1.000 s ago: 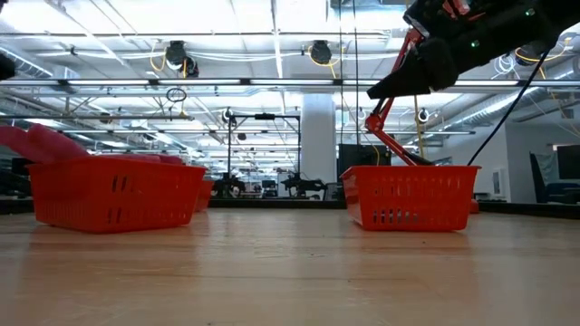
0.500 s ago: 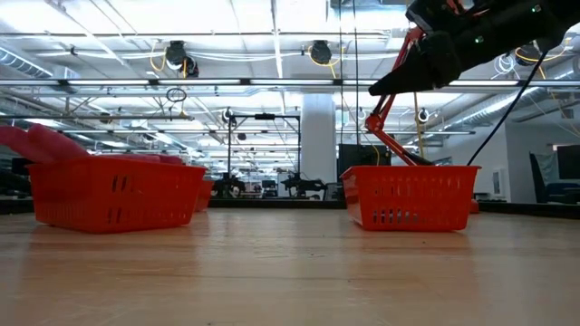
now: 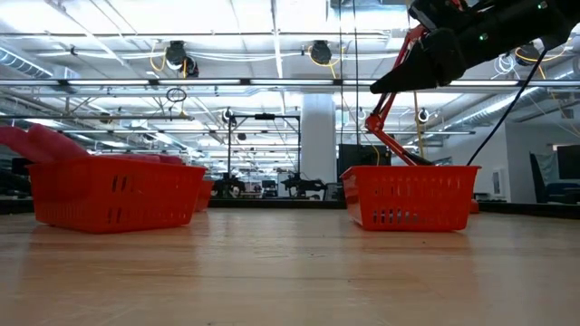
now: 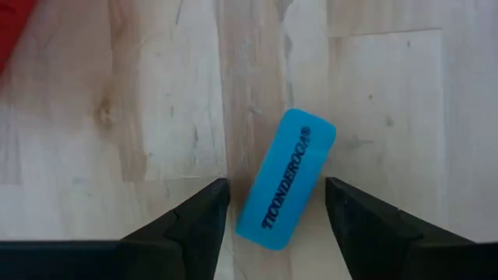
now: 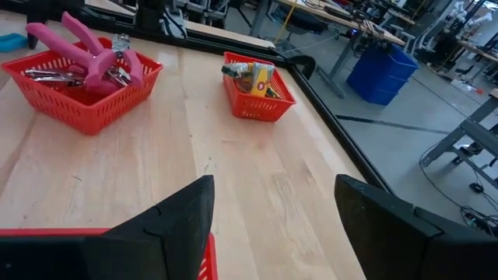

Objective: Pick & Place School Supplies
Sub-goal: Put the blue eraser into the bottom right red basket

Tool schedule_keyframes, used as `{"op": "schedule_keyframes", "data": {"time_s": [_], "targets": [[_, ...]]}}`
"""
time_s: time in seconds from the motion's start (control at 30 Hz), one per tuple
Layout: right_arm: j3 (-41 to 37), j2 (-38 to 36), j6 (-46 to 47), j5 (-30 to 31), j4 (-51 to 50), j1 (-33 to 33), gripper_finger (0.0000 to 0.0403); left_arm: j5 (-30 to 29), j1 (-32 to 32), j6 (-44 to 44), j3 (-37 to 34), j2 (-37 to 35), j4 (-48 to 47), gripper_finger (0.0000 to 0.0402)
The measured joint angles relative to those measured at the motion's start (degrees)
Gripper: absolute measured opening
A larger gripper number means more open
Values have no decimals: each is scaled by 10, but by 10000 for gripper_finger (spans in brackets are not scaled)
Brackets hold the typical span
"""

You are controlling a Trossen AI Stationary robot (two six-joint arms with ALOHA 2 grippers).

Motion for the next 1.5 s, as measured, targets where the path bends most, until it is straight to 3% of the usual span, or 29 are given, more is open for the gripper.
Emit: {"op": "schedule_keyframes", "data": {"time_s": [0.17, 0.33, 0.73, 0.97, 1.07, 1.27, 1.5], "targets": [[0, 0, 5, 0, 0, 0, 256, -6, 0, -19, -1, 6, -3, 166], [0, 0, 11, -2, -1, 2, 256, -10, -1, -27, -1, 5, -6, 58], [0, 1, 25, -1, -2, 16, 256, -50, -39, -59, 7, -23, 29, 56], [0, 9, 34, -6, -2, 24, 256, -129, -54, -63, 9, -49, 50, 56], [0, 26, 32, -46, 10, 32, 256, -164, -47, -57, 10, -49, 50, 56], [0, 90, 33, -82, 82, 47, 256, -231, 5, 15, 10, -54, 82, 56], [0, 130, 19, -80, 138, 52, 256, -231, 84, 155, 10, -54, 153, 56]]}}
